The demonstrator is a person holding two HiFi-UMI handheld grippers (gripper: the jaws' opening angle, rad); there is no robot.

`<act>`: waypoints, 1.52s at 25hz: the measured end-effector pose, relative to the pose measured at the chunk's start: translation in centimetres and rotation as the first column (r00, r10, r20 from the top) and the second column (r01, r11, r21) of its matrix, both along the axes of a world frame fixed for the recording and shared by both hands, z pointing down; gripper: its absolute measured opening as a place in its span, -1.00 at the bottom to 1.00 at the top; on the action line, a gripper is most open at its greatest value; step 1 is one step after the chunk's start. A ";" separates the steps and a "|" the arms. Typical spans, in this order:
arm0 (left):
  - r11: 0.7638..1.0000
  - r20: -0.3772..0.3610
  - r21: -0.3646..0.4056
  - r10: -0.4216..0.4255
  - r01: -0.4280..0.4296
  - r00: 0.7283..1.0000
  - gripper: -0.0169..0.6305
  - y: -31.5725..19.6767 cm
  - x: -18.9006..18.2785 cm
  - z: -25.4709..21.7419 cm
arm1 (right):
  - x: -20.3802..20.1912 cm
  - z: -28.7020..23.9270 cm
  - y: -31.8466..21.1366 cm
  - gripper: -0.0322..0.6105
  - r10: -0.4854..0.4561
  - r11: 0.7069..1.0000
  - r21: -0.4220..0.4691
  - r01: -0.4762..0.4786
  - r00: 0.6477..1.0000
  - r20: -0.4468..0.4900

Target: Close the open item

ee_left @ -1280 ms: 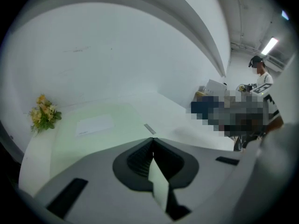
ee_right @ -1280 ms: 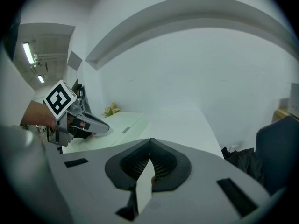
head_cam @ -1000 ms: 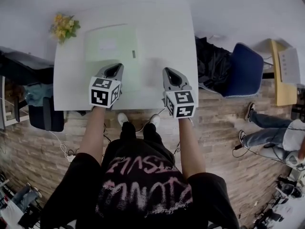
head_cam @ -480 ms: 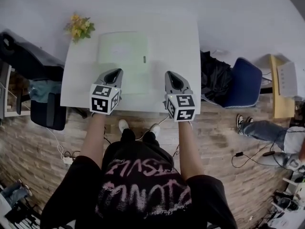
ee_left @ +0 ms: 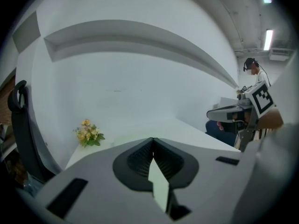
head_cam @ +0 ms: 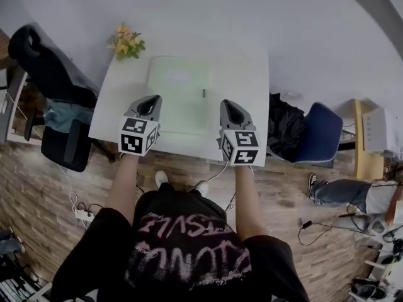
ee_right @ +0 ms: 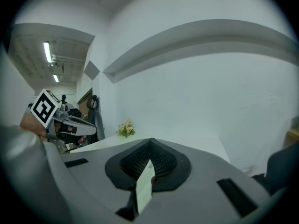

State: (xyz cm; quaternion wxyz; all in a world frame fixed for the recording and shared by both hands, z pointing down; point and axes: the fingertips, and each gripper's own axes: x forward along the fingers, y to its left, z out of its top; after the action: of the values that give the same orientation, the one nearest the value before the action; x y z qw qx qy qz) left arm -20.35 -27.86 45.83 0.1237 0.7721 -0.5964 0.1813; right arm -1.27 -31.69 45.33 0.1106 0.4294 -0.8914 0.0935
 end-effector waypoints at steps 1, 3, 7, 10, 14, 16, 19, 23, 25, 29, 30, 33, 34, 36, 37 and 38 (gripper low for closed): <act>1.000 -0.001 0.013 -0.013 0.013 1.000 -0.94 0.1 -0.5 -0.5 | -0.3 -0.5 -0.1 -0.86 -0.005 1.000 0.009 0.005 1.000 0.000; 0.998 -0.009 0.041 -0.038 0.038 0.999 -0.94 0.3 -1.6 -1.6 | -1.0 -1.4 -0.2 -0.87 -0.015 1.000 0.025 0.015 1.000 0.001; 0.991 -0.015 0.103 -0.079 0.080 0.997 -0.94 0.9 -3.5 -3.9 | -2.1 -3.0 -0.4 -0.87 -0.030 0.998 0.052 0.030 1.000 0.007; 0.982 0.007 0.154 -0.107 0.105 0.994 -0.94 1.4 -4.8 -5.5 | -2.9 -4.2 -0.6 -0.87 -0.044 0.996 0.077 0.043 0.999 0.013; 0.974 0.010 0.190 -0.129 0.125 0.992 -0.94 1.9 -6.1 -7.0 | -3.9 -5.5 -0.6 -0.87 -0.062 0.992 0.106 0.061 0.998 0.010; 0.969 0.011 0.204 -0.141 0.136 0.990 -0.94 2.1 -6.8 -7.6 | -4.4 -6.2 -0.6 -0.87 -0.070 0.990 0.121 0.068 0.998 0.010; 0.964 0.008 0.221 -0.153 0.148 0.988 -0.94 2.4 -7.5 -8.4 | -4.7 -7.1 -0.6 -0.87 -0.071 0.988 0.137 0.069 0.997 0.011; 0.959 0.009 0.241 -0.152 0.146 0.988 -0.94 2.7 -8.3 -9.5 | -4.9 -8.2 -0.7 -0.87 -0.064 0.986 0.157 0.059 0.998 0.022; 0.955 0.009 0.255 -0.157 0.149 0.988 -0.94 2.8 -8.7 -10.2 | -5.2 -8.4 -0.7 -0.87 -0.063 0.985 0.163 0.059 0.998 0.020; 0.947 0.011 0.279 -0.169 0.160 0.985 -0.94 3.2 -9.6 -11.3 | -5.8 -9.0 -0.5 -0.87 -0.066 0.983 0.174 0.062 0.998 0.018; 0.945 0.011 0.284 -0.173 0.163 0.985 -0.94 3.2 -9.8 -11.6 | -5.9 -9.2 -0.4 -0.87 -0.067 0.982 0.178 0.063 0.998 0.017; 0.940 0.013 0.295 -0.181 0.169 0.983 -0.94 3.5 -10.2 -12.0 | -6.2 -9.7 -0.4 -0.87 -0.070 0.980 0.189 0.066 0.997 0.014; 0.939 0.012 0.298 -0.182 0.170 0.983 -0.94 3.5 -10.3 -12.1 | -6.2 -9.8 -0.4 -0.87 -0.069 0.979 0.193 0.065 0.998 0.012; 0.936 0.011 0.306 -0.184 0.172 0.983 -0.94 3.6 -10.5 -12.3 | -6.2 -10.0 -0.4 -0.87 -0.065 0.978 0.197 0.061 0.998 0.014; 0.935 0.011 0.309 -0.185 0.172 0.983 -0.94 3.7 -10.6 -12.4 | -6.2 -10.1 -0.4 -0.87 -0.063 0.978 0.199 0.058 0.998 0.016; 0.935 0.012 0.311 -0.185 0.172 0.983 -0.94 3.7 -10.8 -12.4 | -6.2 -10.2 -0.4 -0.87 -0.060 0.978 0.200 0.056 0.998 0.016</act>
State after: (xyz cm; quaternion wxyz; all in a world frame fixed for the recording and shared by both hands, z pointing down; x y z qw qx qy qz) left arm -31.10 -24.18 33.39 0.0052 0.7206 -0.6875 0.0899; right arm -7.50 -32.11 35.13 0.0597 0.4110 -0.9097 0.0052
